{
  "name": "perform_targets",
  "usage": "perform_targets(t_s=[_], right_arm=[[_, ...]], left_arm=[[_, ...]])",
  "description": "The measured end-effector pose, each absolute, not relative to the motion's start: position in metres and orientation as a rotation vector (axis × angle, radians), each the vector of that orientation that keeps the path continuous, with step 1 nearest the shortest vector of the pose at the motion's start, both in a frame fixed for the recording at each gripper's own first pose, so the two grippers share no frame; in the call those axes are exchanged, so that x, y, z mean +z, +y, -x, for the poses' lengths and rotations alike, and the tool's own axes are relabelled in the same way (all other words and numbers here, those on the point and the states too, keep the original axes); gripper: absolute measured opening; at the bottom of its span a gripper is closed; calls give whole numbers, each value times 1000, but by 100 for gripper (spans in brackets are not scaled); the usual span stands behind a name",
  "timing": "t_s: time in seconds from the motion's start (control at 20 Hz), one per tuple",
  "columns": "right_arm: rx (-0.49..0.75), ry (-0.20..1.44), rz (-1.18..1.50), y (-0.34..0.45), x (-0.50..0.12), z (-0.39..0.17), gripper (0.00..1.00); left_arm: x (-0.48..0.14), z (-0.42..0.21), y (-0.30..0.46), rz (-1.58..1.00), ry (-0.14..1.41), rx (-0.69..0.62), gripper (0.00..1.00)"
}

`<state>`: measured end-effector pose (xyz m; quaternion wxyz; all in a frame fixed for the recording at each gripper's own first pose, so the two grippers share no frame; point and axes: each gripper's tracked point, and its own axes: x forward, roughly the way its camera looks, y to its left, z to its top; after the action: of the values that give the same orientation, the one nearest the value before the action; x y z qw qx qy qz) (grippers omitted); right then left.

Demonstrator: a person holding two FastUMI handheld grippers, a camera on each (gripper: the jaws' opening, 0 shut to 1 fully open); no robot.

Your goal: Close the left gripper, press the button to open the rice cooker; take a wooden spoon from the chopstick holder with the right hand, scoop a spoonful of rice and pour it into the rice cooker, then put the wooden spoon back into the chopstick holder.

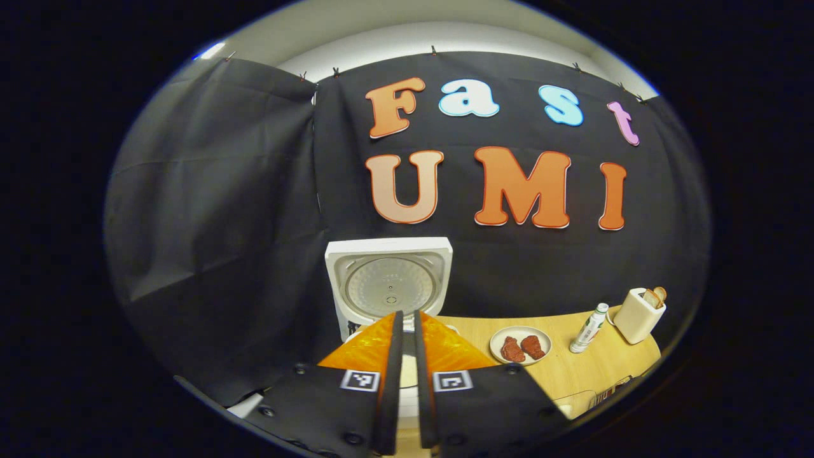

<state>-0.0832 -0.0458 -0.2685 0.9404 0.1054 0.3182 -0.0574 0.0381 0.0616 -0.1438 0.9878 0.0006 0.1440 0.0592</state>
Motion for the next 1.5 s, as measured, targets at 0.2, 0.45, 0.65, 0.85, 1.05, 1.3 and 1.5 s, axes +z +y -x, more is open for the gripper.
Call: perform_targets(t_s=[0.2,0.45,0.65,0.85,1.05,1.3,1.5], right_arm=[[-100,726,-283,-46,-304,90,95],[-44,786,-377,-30,-339,92,95],[-12,780,-502,-14,-356,90,84],[-25,748,-559,-2,-370,85,57],[-90,731,-685,4,-375,81,24],[-149,776,-681,8,-378,85,19],[-160,786,-639,10,-365,84,14]], left_arm=[[-127,-20,34,-45,244,94,74],[-118,0,-5,-90,222,69,93],[-115,15,-19,-78,234,78,97],[-115,18,-17,-113,256,80,90],[-109,14,-20,-123,257,63,94],[-116,15,-21,-110,258,32,89],[-128,16,-12,-68,270,24,90]])
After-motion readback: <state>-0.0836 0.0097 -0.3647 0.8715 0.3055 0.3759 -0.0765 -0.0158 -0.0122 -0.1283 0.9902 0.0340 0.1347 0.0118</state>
